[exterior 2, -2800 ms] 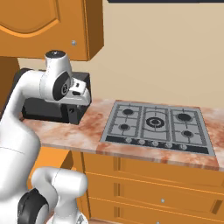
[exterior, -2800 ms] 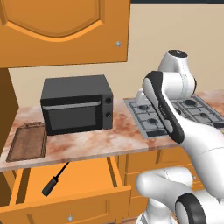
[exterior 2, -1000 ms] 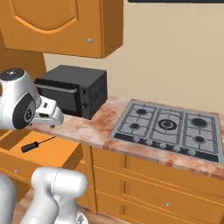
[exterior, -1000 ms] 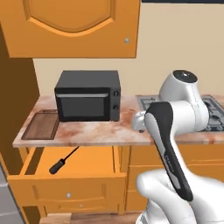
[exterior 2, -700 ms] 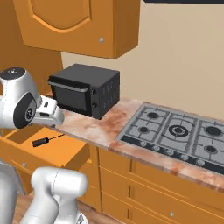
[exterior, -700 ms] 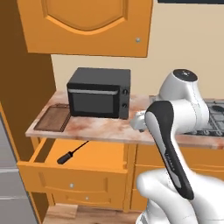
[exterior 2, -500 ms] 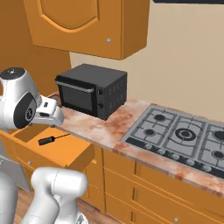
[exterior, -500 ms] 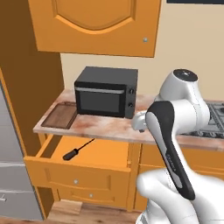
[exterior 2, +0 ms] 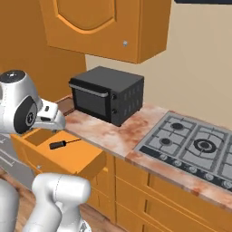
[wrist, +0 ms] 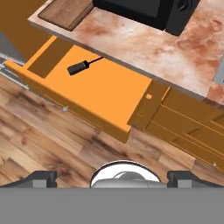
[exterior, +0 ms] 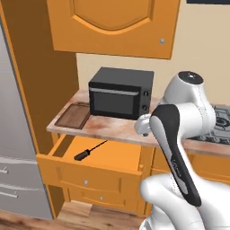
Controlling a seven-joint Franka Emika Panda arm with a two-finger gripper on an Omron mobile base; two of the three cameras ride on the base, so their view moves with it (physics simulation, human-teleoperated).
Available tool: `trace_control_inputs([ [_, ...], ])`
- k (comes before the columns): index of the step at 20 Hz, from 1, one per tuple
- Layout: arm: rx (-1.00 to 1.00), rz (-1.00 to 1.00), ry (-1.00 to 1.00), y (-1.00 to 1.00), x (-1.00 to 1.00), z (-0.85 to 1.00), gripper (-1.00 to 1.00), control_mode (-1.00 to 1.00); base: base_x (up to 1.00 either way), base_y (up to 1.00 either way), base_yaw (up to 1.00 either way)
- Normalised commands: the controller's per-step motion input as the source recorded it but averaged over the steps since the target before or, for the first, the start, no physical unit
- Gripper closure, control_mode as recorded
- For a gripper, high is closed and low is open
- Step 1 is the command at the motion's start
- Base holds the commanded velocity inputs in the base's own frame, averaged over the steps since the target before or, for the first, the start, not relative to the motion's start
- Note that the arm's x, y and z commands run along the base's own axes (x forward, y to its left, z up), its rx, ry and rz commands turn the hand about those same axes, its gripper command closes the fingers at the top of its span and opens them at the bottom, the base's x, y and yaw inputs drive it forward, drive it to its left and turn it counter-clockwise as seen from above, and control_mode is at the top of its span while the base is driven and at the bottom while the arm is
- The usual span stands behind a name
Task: Pick up the knife from the drawer and place it on the cutting board. Then place the meat from the plate to the cutting board.
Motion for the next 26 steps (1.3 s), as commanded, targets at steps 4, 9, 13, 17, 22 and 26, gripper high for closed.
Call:
trace_control_inputs([
  [4, 0.00, 0.00, 0.00, 0.00, 0.00, 0.00, -1.00, 1.00, 0.36, 0.49, 0.12],
  [9, 0.00, 0.00, 0.00, 0.00, 0.00, 0.00, -1.00, 1.00, 0.13, 0.51, 0.03],
  [13, 0.00, 0.00, 0.00, 0.00, 0.00, 0.00, -1.00, 1.00, 0.02, -0.07, 0.32],
  [17, 0.00, 0.00, 0.00, 0.00, 0.00, 0.00, -1.00, 1.00, 0.14, -0.10, 0.32],
  [22, 0.00, 0.00, 0.00, 0.00, 0.00, 0.00, -1.00, 1.00, 0.18, -0.19, 0.14],
  [26, 0.00, 0.00, 0.00, 0.00, 0.00, 0.00, -1.00, 1.00, -0.21, -0.32, 0.03],
])
